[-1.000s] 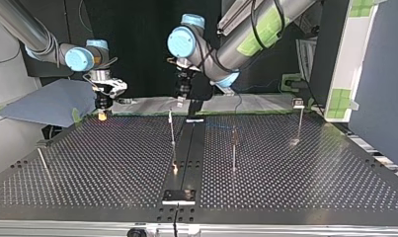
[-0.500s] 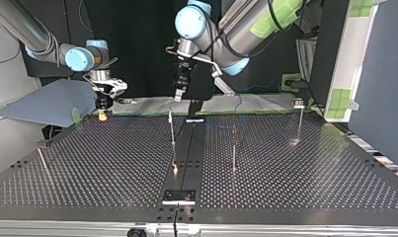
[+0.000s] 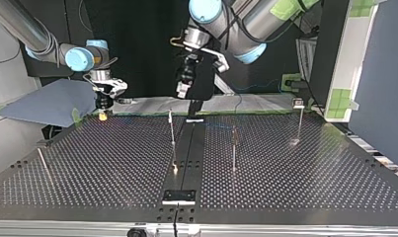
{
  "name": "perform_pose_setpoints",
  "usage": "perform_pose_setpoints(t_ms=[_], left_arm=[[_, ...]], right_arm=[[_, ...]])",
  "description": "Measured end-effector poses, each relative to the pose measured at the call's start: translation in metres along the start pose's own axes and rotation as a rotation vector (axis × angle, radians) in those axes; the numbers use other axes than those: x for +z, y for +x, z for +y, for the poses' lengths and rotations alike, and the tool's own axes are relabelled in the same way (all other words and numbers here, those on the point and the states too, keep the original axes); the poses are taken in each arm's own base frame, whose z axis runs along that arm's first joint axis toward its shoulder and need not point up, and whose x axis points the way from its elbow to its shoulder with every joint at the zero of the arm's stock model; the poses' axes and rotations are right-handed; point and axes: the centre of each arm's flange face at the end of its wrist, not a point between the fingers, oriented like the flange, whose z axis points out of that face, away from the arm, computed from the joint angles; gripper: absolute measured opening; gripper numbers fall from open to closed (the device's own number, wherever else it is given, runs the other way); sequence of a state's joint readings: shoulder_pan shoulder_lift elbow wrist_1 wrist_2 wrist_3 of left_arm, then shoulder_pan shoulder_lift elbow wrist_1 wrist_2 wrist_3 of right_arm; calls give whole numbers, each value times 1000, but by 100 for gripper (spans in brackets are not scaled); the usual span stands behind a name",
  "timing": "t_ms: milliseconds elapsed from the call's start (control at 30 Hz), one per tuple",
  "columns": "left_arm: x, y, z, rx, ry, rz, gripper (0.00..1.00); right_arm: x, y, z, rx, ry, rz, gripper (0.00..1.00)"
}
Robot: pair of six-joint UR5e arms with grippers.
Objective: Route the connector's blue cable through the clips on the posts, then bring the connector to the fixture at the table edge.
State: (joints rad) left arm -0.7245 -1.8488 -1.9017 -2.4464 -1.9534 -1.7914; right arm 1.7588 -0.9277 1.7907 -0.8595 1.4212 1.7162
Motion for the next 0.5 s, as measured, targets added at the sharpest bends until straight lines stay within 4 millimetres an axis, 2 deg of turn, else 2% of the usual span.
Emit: perform_pose_setpoints(t_ms=[367,500], left_arm=[[-21,-25,16,-20,-23,-94,100],[-29,-18,24,-18,-29,-99,100]], right_arm=[[-1,-1,0,1,2,-6,0],[-1,-1,0,2,2,-9,0]])
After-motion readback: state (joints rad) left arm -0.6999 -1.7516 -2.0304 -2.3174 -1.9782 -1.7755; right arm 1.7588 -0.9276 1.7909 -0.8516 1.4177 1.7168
